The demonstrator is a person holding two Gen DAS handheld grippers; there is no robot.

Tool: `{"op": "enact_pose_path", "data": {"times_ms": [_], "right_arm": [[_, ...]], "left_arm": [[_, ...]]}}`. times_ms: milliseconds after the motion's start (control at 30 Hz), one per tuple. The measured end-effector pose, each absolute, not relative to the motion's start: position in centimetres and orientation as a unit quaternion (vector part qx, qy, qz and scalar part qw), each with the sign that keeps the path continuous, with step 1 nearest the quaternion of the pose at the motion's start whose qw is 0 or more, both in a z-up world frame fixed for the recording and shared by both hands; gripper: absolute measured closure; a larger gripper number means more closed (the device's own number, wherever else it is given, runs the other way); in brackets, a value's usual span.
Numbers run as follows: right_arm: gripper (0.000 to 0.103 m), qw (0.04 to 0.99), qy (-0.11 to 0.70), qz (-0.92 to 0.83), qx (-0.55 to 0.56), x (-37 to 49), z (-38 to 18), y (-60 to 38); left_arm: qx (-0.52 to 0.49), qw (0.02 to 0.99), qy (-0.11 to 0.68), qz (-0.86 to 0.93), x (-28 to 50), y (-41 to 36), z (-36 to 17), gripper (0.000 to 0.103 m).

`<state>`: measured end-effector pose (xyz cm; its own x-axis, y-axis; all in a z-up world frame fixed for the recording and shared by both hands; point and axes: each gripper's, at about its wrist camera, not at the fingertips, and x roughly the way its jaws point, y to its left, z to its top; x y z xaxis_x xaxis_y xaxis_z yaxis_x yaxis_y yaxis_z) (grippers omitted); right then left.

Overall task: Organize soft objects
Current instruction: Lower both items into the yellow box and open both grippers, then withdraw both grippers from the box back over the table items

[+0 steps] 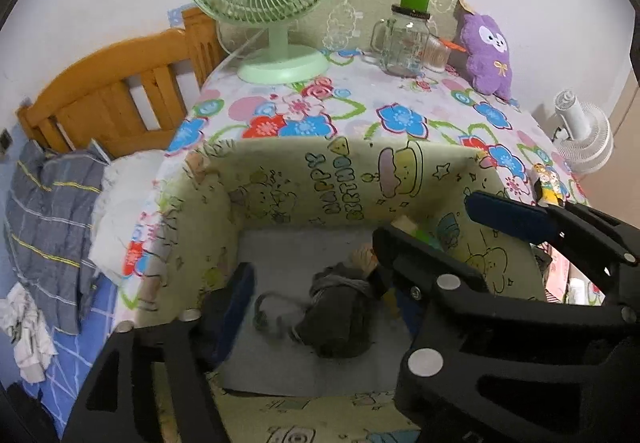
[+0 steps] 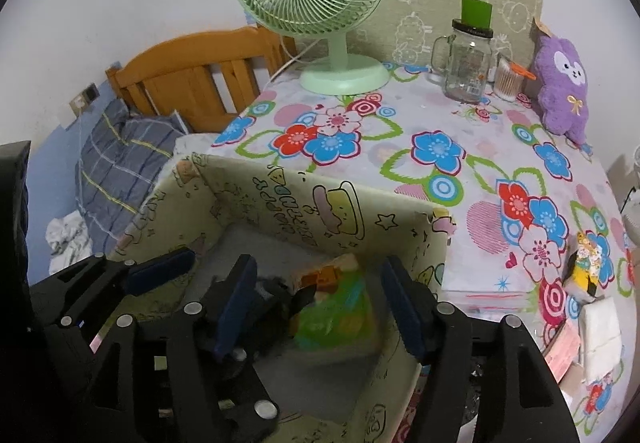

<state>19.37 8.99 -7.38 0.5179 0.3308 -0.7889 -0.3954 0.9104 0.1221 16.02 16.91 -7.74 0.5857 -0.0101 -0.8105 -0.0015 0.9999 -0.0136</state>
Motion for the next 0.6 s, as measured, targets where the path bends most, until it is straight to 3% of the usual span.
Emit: {"op": "enact_pose_path", "data": {"times_ms": [100, 300, 400, 600], "right_arm": [[0.025, 0.873, 0.441, 0.205, -0.033, 18.9, -6.9, 8.6], [0.023, 0.877, 0.432, 0.209, -0.025, 17.7, -5.8, 7.7], [0.014, 0.882, 0.427, 0.199, -0.024, 17.1, -5.1, 7.0], [0.007, 0.891, 0.413, 0.188, -0.011, 15.8, -3.6, 5.0]], "left_arm": [[0.008, 0.898, 0.441, 0.015, 15.3, 16.6, -7.0, 0.014], [0.005, 0.903, 0.43, 0.011, 14.3, 16.0, -5.9, 0.013], [0.008, 0.907, 0.422, 0.012, 13.7, 15.2, -5.2, 0.009], [0.006, 0.917, 0.399, 0.001, 12.5, 13.7, -3.7, 0.003]]}}
